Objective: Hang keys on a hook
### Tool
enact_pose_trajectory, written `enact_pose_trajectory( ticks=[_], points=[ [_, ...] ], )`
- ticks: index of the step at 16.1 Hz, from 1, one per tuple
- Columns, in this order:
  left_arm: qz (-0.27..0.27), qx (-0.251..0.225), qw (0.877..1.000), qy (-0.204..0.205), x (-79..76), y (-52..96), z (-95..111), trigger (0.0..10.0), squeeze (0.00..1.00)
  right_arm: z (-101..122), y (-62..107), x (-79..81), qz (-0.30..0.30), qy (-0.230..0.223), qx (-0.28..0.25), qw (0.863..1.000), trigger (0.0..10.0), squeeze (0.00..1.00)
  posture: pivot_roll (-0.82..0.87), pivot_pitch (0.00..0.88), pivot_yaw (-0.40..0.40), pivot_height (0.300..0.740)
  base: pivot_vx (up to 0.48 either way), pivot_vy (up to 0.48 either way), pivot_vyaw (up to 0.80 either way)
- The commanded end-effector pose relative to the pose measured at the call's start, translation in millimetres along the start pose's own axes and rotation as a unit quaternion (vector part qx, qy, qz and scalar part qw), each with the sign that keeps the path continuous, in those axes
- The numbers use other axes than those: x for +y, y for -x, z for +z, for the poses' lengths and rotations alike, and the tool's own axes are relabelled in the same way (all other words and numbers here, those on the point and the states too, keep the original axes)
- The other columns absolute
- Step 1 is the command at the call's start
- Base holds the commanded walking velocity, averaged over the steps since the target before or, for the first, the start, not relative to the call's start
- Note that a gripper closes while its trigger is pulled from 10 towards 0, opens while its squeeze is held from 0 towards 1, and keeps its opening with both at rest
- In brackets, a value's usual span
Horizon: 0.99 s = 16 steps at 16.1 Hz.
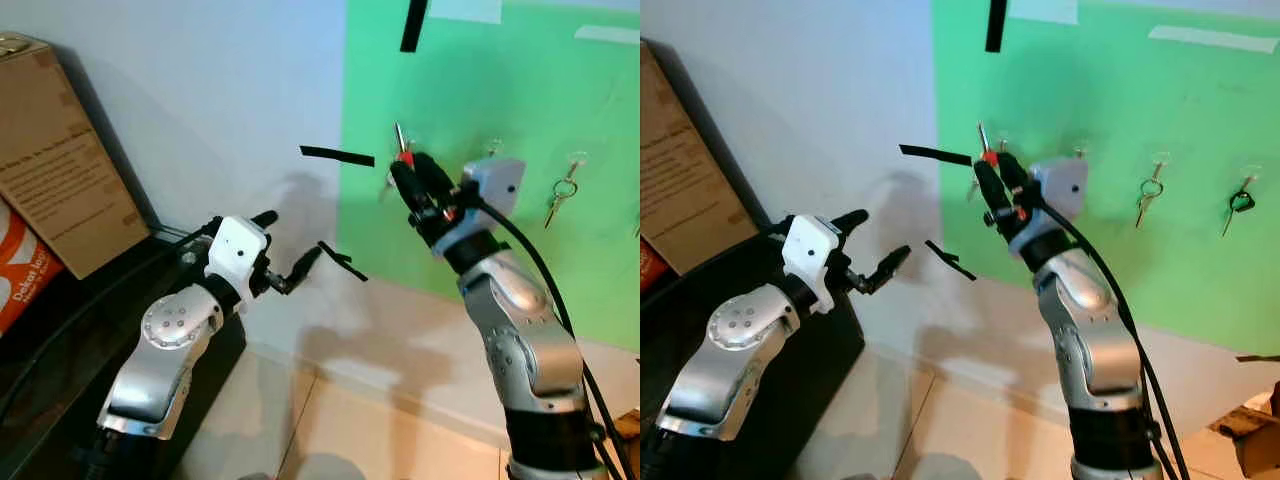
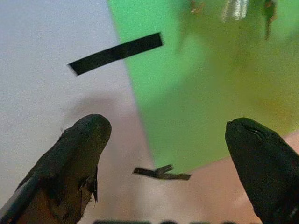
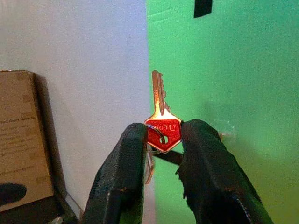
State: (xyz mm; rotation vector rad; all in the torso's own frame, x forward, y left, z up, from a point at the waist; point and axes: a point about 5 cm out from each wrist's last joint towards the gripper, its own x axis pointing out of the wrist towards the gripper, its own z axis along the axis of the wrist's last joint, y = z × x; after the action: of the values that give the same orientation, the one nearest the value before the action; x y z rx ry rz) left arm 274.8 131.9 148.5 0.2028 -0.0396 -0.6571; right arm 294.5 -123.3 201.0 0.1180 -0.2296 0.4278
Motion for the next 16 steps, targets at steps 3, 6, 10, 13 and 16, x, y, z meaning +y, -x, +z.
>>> enact_pose_trajectory(
  ticks=[3, 6, 10, 13, 16],
  points=[
    [-0.033, 0.006, 0.999, -0.004, -3.2, 1.8, 2.1, 10.0, 0.07, -1.6, -11.5, 0.6, -0.001, 0.011, 0.006, 1.0, 10.0, 0.0, -0.03, 0.0, 0.068, 0.74, 0.0, 0.0, 0.0],
    [-0.044, 0.008, 0.999, -0.003, -4.2, 2.6, 3.0, 10.0, 0.07, -4.3, -18.6, -4.0, -0.023, 0.024, 0.017, 0.999, 10.0, 0.0, -0.03, 0.0, 0.071, 0.74, 0.0, 0.0, 0.0],
    [-0.052, 0.004, 0.999, 0.0, -5.1, 2.6, 5.7, 10.0, 0.08, -3.2, -23.1, -12.1, -0.05, 0.022, 0.011, 0.998, 10.0, 0.0, -0.03, 0.0, 0.073, 0.74, 0.0, 0.0, 0.0],
    [-0.062, 0.0, 0.998, 0.006, -6.7, 2.1, 7.7, 10.0, 0.08, -4.0, -24.7, -13.8, -0.058, 0.019, 0.008, 0.998, 10.0, 0.0, -0.03, 0.0, 0.076, 0.74, 0.0, 0.0, 0.0],
    [-0.087, 0.003, 0.996, 0.014, -12.6, 4.4, 8.2, 10.0, 0.08, -6.3, -27.9, -18.4, -0.076, 0.013, 0.004, 0.997, 10.0, 0.0, -0.02, 0.0, 0.075, 0.74, 0.0, 0.0, 0.0]
  ],
)
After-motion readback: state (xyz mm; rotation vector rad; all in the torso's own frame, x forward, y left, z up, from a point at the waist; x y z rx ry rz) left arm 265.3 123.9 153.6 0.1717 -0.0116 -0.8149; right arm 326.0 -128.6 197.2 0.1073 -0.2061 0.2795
